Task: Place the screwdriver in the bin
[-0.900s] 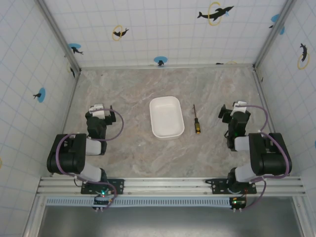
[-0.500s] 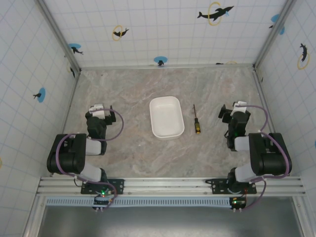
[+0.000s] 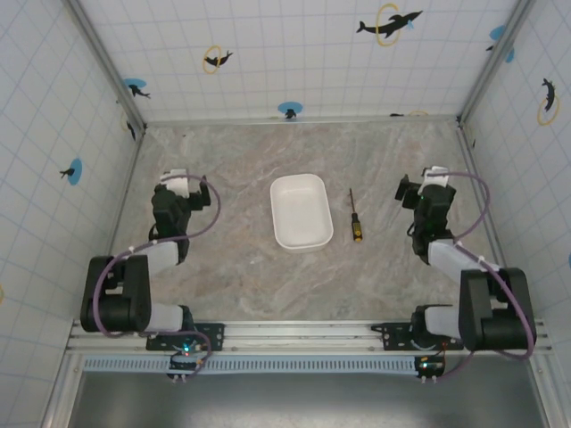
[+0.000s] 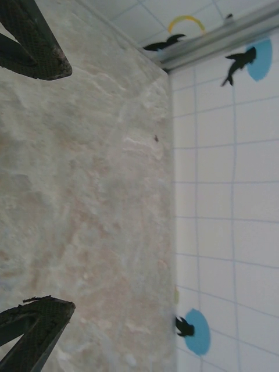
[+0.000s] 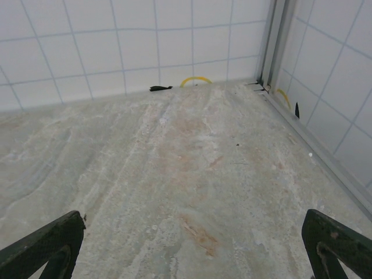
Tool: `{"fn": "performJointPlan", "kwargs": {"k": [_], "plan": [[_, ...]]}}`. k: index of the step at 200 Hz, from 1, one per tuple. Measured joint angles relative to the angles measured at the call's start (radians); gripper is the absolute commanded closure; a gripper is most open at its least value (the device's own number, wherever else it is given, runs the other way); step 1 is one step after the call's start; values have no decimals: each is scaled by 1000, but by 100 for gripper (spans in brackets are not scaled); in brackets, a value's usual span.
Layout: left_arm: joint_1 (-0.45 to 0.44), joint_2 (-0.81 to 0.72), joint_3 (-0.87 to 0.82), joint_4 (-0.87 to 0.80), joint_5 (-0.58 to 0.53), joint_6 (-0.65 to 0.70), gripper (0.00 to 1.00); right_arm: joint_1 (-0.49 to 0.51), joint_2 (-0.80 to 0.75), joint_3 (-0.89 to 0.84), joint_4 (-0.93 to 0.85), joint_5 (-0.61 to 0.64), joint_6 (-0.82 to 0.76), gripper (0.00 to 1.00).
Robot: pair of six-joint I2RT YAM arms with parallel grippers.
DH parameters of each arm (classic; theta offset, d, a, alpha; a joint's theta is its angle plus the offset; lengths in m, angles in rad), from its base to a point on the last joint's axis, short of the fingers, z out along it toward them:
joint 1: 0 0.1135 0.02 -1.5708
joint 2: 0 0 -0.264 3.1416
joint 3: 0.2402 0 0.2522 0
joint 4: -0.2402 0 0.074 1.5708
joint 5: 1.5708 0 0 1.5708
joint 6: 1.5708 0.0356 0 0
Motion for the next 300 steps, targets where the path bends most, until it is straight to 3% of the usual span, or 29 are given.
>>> {"fn": "performJointPlan", "kwargs": {"k": [45, 105, 135, 181, 300], "plan": [[-10, -33, 167, -228, 213, -171, 2, 32, -58, 215, -390, -183, 120, 1], [-146, 11, 140, -369, 324, -323, 2, 286, 88, 265, -699, -266, 192, 1], [-195, 9, 85, -365, 344, -361, 2, 321, 164, 289, -764, -254, 214, 4], [-199, -9, -41, -347, 367, -410, 2, 368, 255, 337, -811, -214, 225, 16], [-199, -22, 1, -437, 404, -426, 2, 412, 399, 442, -918, -165, 227, 45]]}}
